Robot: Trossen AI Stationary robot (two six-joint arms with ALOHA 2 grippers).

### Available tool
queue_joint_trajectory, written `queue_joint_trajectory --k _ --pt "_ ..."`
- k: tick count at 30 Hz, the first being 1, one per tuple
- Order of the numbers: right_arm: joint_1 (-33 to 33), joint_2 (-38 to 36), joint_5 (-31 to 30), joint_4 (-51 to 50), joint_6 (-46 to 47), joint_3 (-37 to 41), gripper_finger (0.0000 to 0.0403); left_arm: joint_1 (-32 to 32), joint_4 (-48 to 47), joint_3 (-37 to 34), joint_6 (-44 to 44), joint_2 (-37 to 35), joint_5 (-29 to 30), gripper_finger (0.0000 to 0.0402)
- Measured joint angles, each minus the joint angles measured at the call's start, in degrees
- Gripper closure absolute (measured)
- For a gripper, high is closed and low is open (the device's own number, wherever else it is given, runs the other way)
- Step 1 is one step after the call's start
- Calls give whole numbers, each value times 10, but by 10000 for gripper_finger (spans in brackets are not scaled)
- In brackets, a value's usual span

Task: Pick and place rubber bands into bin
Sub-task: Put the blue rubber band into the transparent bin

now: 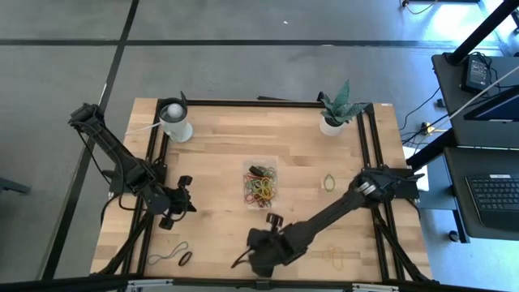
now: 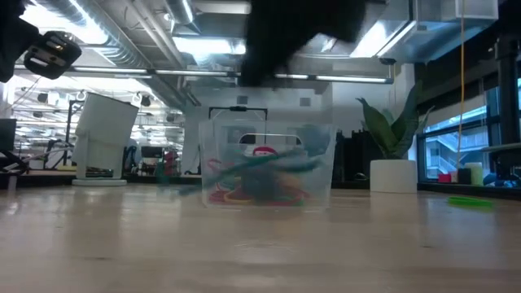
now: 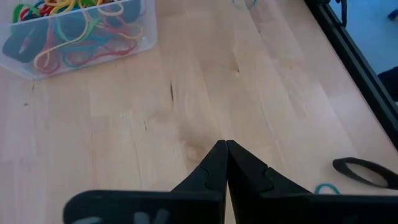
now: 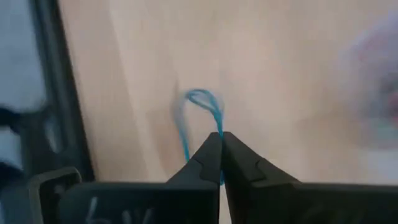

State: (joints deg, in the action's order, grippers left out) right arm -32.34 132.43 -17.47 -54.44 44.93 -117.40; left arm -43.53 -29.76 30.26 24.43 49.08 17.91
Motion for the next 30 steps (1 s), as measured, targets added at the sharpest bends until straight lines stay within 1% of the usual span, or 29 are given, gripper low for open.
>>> queue_joint_trajectory --k 6,10,18,21,24,26,30 --pt "18 -69 -69 -23 -2 2 399 0 0 0 3 0 0 399" --pt "48 -107 -90 -48 -22 -1 400 0 0 0 3 0 0 398" --pt "134 -122 -87 -103 -78 2 401 0 0 0 5 0 0 398" --pt "163 -120 -77 -105 -78 24 401 0 0 0 6 0 0 399" --pt "185 -120 -44 -102 -79 48 402 0 0 0 19 0 0 397" --pt "195 -120 -20 -98 -79 70 402 0 0 0 19 0 0 396" --pt "206 -120 -5 -66 -67 121 397 0 0 0 19 0 2 398"
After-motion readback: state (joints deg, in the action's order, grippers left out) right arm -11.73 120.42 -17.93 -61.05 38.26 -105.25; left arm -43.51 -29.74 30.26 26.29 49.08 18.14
